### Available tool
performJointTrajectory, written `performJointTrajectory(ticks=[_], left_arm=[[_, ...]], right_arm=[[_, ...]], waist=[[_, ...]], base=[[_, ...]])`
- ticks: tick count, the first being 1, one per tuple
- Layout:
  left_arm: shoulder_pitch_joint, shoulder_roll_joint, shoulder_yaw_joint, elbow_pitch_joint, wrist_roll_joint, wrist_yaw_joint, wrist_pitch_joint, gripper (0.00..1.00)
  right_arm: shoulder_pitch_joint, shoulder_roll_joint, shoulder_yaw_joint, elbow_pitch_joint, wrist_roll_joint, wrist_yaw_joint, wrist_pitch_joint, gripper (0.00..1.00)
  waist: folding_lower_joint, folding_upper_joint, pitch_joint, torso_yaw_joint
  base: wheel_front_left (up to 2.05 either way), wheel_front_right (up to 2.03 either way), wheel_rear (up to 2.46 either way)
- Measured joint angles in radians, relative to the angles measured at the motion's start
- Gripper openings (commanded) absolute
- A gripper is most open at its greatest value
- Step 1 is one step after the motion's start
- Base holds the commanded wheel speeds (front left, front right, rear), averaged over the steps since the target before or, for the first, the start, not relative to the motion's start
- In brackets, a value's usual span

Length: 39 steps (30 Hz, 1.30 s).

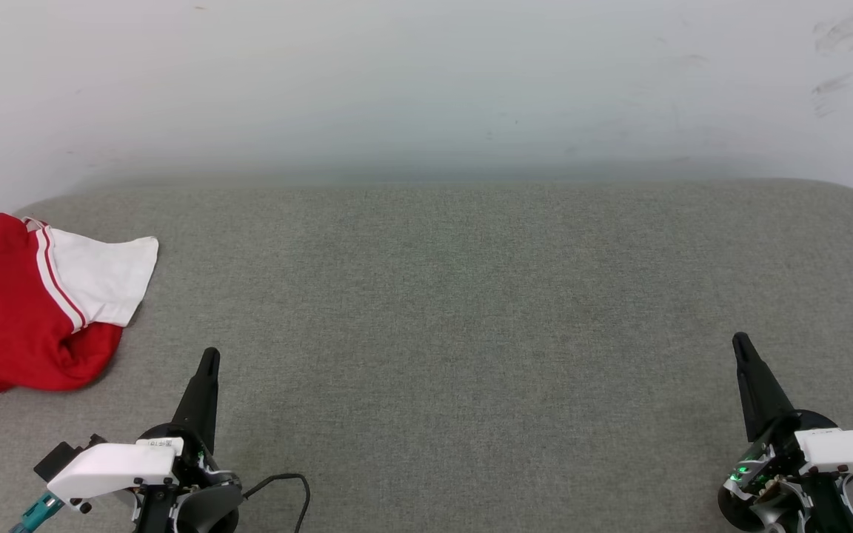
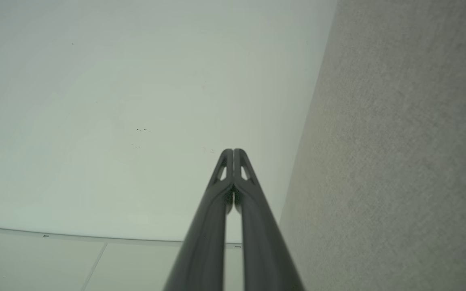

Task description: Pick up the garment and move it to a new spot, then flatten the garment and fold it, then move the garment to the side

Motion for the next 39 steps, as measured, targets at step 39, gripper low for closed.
performJointTrajectory(ticks=[39], left_arm=[[0.0,0.0,0.0,0.0,0.0,0.0,0.0,0.0]], right_arm=[[0.0,0.0,0.0,0.0,0.0,0.0,0.0,0.0]], waist=[[0.0,0.0,0.0,0.0]], base=[[0.0,0.0,0.0]])
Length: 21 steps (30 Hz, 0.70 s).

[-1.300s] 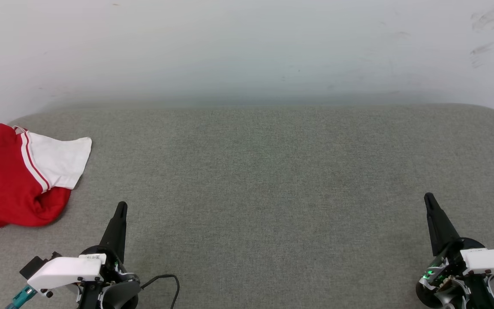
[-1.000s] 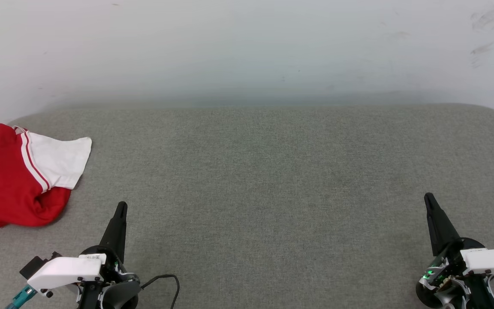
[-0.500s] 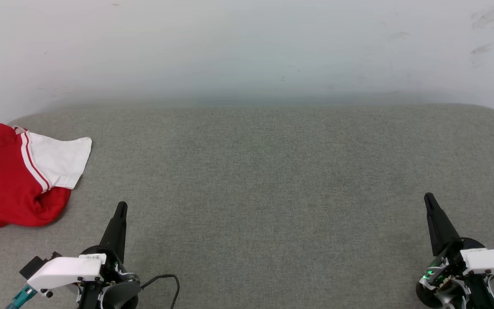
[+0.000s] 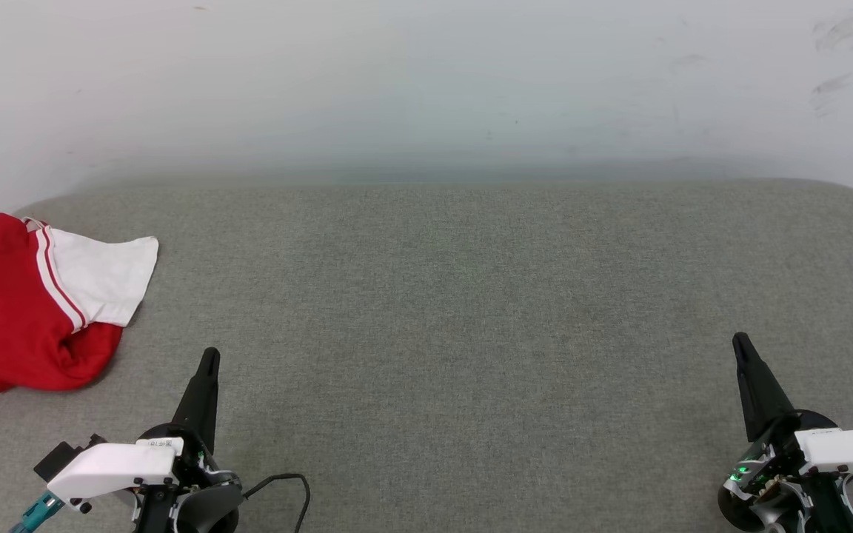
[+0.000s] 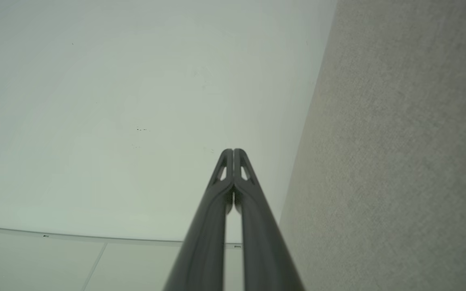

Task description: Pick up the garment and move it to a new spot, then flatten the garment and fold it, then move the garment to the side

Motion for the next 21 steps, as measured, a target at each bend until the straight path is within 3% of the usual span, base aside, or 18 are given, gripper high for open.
performJointTrajectory(ticks=[13,14,21], left_arm=[[0.0,0.0,0.0,0.0,0.0,0.0,0.0,0.0],[0.0,0.0,0.0,0.0,0.0,0.0,0.0,1.0],[0.044,-0.004,-0.008,0.037,0.002,0.0,-0.013,1.0]], right_arm=[[0.0,0.0,0.0,0.0,0.0,0.0,0.0,0.0],[0.0,0.0,0.0,0.0,0.0,0.0,0.0,1.0],[0.046,0.001,0.001,0.042,-0.005,0.0,-0.011,1.0]], waist=[[0.0,-0.0001,0.0,0.0],[0.0,0.0,0.0,0.0],[0.0,-0.0001,0.0,0.0]], base=[[0.0,0.0,0.0],[0.0,0.0,0.0],[0.0,0.0,0.0]])
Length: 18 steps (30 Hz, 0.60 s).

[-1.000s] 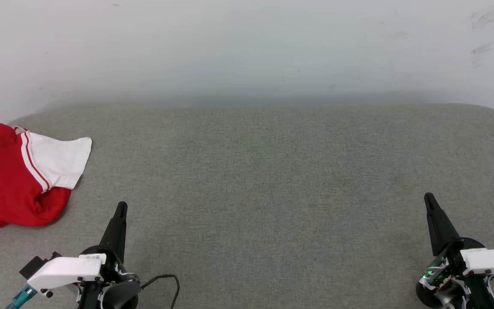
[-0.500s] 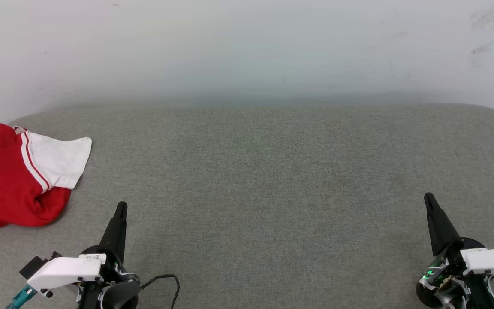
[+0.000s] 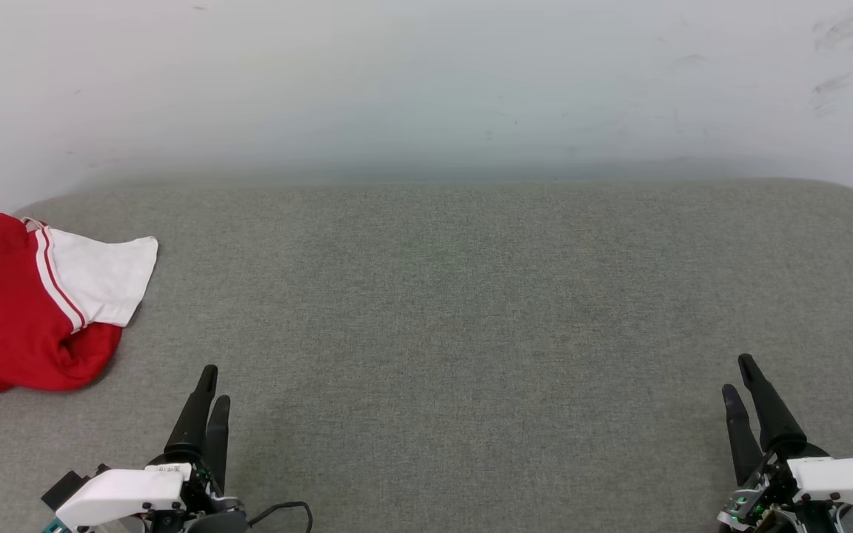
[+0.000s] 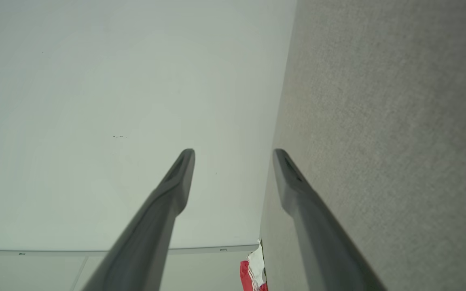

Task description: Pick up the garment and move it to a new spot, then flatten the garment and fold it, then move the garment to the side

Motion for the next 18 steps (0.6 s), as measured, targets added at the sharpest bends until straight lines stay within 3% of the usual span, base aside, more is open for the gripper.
performJointTrajectory(ticks=[7,18], left_arm=[[0.0,0.0,0.015,-0.024,0.076,0.003,-0.035,1.0],[0.0,0.0,0.015,-0.106,0.29,0.072,-0.083,1.0]], right_arm=[[0.0,0.0,-0.006,-0.016,-0.095,0.0,-0.036,1.0],[0.002,0.0,0.0,-0.104,-0.33,0.0,-0.084,1.0]], waist=[[0.0,0.0,0.001,0.0],[0.0,0.0,0.006,0.002]], base=[[0.0,0.0,0.0],[0.0,0.0,0.0]])
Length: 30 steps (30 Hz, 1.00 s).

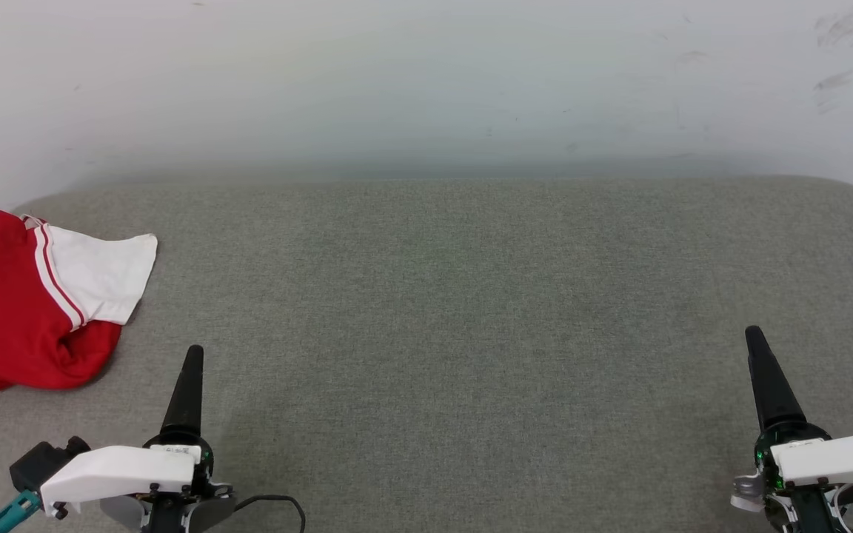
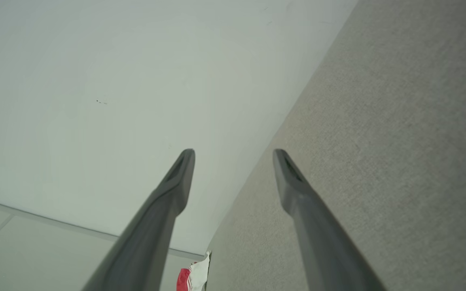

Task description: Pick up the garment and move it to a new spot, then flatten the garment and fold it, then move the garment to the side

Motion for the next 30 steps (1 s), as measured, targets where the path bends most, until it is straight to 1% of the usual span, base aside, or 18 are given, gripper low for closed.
performJointTrajectory(ticks=[8,15,22,30], left_arm=[[0.011,0.0,-0.035,-0.05,0.203,0.052,-0.032,1.0],[0.016,0.0,-0.06,-0.07,0.338,0.086,-0.058,1.0],[0.021,0.0,-0.08,-0.082,0.469,0.104,-0.083,1.0],[0.034,0.002,-0.102,-0.103,0.583,0.122,-0.108,1.0]], right_arm=[[0.012,0.0,0.028,-0.063,-0.204,0.0,-0.032,1.0],[0.021,0.0,0.049,-0.086,-0.341,0.0,-0.057,1.0],[0.031,0.0,0.059,-0.096,-0.462,0.0,-0.083,1.0],[0.037,0.0,0.07,-0.106,-0.586,0.0,-0.108,1.0]], waist=[[0.0,0.0,0.002,0.001],[0.0,0.0,0.003,0.002],[0.0,0.0,0.004,0.004],[0.0,0.0,0.004,0.006]], base=[[0.0,0.0,0.0],[0.0,0.0,0.0],[0.0,0.0,0.0],[0.0,0.0,0.0]])
